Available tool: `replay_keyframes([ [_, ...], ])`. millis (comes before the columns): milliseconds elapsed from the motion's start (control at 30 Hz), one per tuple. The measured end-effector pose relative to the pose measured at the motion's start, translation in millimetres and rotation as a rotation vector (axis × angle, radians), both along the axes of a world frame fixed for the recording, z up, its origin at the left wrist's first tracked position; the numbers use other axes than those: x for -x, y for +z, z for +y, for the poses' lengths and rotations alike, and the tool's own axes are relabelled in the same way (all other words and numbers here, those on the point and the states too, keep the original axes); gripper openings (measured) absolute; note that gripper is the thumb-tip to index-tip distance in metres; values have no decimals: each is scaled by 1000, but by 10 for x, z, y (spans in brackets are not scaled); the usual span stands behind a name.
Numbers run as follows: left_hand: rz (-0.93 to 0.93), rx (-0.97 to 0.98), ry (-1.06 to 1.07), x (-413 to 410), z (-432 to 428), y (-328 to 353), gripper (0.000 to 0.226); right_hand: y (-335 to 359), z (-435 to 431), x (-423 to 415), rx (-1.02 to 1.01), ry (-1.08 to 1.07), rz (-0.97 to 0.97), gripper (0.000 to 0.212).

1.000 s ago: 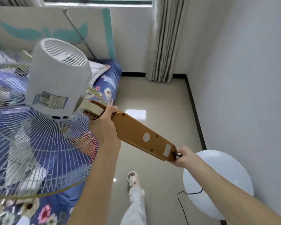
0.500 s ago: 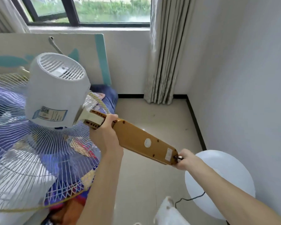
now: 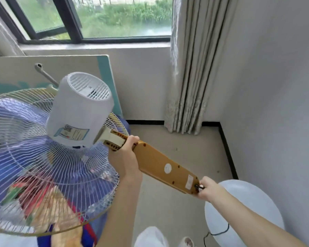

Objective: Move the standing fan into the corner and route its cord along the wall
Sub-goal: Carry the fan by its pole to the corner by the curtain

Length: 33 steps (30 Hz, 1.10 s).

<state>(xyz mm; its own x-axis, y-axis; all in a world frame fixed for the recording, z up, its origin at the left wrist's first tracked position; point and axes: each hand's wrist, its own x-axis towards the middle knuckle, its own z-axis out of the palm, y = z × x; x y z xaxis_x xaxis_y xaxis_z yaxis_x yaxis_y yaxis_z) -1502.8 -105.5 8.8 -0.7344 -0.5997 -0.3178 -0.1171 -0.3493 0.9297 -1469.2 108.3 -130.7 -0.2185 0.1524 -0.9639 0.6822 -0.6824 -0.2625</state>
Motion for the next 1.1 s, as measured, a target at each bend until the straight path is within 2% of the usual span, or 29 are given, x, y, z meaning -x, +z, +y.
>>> replay_keyframes([
  [233,-30,-18,-18,1444,294,-184,22,-225,327,1484,-51,9,-45,26],
  [367,-50,-52,-36,2320,374,-365,22,-356,424,2328,-49,-80,-61,20],
  [500,-73,-64,-20,3045,459,-478,21,-525,559,3079,-56,-137,-107,42],
  [600,-89,-53,-14,3538,558,-526,14,-641,671,3630,-66,-136,-130,49],
  [767,-115,-11,-8,4246,819,-676,14,-852,860,4423,-34,-134,-137,47],
  [833,-120,20,-21,4493,991,-783,19,-983,989,4713,6,-186,-110,40],
  [933,-136,85,-15,4800,1289,-995,15,-1252,1204,5116,18,-135,-111,22],
  [1033,-152,162,-26,5094,1652,-1273,25,-1575,1473,5521,58,-62,-100,16],
  [1100,-160,224,-53,5217,1881,-1411,44,-1751,1616,5742,59,-67,-119,16],
])
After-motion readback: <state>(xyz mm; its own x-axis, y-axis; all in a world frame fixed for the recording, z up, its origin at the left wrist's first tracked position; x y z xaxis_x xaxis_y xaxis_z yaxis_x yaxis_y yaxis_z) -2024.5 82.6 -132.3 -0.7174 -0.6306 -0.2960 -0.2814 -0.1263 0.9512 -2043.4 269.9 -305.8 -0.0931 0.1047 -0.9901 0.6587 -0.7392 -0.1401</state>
